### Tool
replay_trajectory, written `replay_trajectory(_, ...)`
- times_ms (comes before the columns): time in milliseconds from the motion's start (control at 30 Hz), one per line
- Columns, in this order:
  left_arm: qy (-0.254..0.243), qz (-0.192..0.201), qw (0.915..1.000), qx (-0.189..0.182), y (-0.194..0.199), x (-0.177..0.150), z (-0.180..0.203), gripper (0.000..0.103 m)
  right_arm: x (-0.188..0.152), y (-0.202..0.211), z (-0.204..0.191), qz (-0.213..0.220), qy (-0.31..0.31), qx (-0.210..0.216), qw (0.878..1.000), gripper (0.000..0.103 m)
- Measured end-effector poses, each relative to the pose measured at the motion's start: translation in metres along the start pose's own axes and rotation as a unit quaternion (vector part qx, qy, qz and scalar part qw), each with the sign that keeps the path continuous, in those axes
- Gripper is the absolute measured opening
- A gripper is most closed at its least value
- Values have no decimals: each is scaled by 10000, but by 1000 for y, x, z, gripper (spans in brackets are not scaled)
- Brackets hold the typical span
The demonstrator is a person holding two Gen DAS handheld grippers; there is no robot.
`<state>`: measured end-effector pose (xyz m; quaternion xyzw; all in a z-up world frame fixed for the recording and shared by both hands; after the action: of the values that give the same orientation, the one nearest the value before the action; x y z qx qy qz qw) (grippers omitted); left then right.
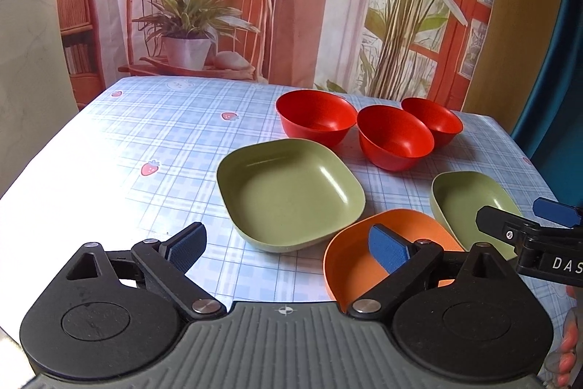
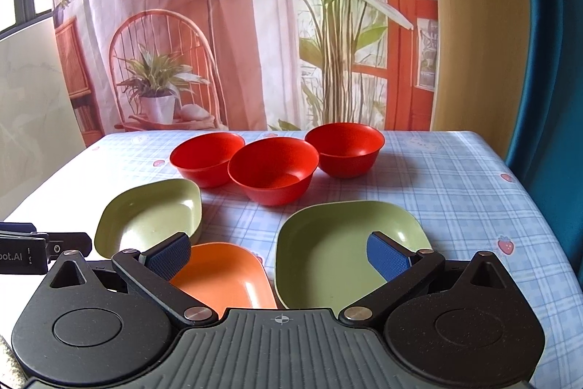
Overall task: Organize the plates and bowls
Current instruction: 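Lower both grippers toward the plates, left gripper toward the orange plate, then close the left gripper on the rim of the orange plate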
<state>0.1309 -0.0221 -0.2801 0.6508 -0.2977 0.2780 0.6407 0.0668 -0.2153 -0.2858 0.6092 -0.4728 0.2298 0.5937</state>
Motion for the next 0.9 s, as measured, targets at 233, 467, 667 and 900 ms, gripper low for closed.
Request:
replay_trajectory(233,103,-307,9991,-264,-9,-11,5,86,-14,-8,-6,-250,70,80,9996,94)
replay_trajectory(467,90,-496,9972,-546,-14,-21,16,66,-27,-17,-17,-510,149,235,9983,80)
replay_trajectory(667,17,-680,9946,-780,-18,-30,25,47,-35,-18,-24,-653,223,347,9970,69)
replay_trajectory(900,2,-865,9916,-960,-23,-37,34,35,-45,-16,-22,-829,55,403,9957,56)
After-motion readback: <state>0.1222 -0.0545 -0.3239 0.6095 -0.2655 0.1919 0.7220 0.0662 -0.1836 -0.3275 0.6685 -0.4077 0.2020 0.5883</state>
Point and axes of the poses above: each gripper's, at about its wrist camera, not at the fingertips, and y roughly against the way its jaws point, z to its right, x to its top, the point moved 10 cm from there along -y, roughly the way its jaws point, and after that the axes turned 7 degrees about x, right-handed, at the moved point
